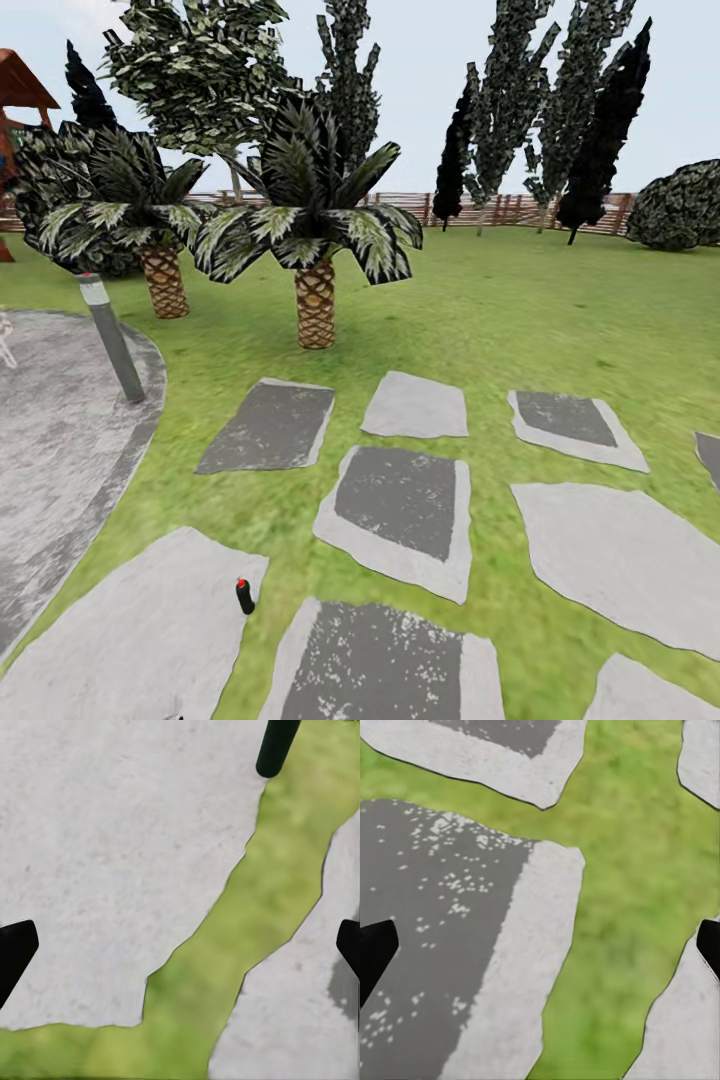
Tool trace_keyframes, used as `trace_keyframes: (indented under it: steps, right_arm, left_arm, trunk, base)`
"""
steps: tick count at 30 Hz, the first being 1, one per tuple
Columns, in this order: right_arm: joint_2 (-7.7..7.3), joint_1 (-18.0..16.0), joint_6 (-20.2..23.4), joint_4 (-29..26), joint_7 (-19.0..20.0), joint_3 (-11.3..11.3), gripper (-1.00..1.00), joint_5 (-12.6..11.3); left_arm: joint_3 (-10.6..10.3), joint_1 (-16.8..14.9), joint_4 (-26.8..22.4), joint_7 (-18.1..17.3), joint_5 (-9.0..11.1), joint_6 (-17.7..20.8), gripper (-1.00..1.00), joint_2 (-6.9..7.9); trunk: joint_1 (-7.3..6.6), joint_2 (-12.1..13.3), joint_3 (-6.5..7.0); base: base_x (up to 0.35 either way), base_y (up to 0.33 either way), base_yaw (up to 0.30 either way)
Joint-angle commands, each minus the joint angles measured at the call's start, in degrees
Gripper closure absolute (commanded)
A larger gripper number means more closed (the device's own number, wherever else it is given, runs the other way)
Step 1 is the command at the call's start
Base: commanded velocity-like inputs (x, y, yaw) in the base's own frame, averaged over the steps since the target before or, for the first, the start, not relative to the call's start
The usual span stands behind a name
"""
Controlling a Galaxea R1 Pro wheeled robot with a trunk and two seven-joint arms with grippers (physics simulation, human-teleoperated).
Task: In the garden, pick up the pesticide atomizer on the floor and spray pesticide onto both trees until each tree trunk is fully covered.
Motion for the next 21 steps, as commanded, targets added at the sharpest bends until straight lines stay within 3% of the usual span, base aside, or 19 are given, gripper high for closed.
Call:
trace_keyframes:
  steps: [1, 21]
  right_arm:
    - [-0.01, -0.02, -0.16, 0.04, -0.18, 0.06, -1.0, 0.02]
    - [0.61, -0.01, -0.23, -0.33, -0.26, -0.18, -1.0, -0.09]
  left_arm:
    - [-0.22, -0.04, 0.05, 0.08, 0.6, -0.16, -1.0, 0.02]
    - [-0.27, 0.05, -0.05, -0.15, 0.79, -0.23, -1.0, 0.95]
  trunk:
    - [0.01, -0.02, -0.08]
    - [0.01, -0.02, -0.59]
  base:
    - [0.166, -0.233, 0.278]
    - [0.166, -0.233, 0.278]
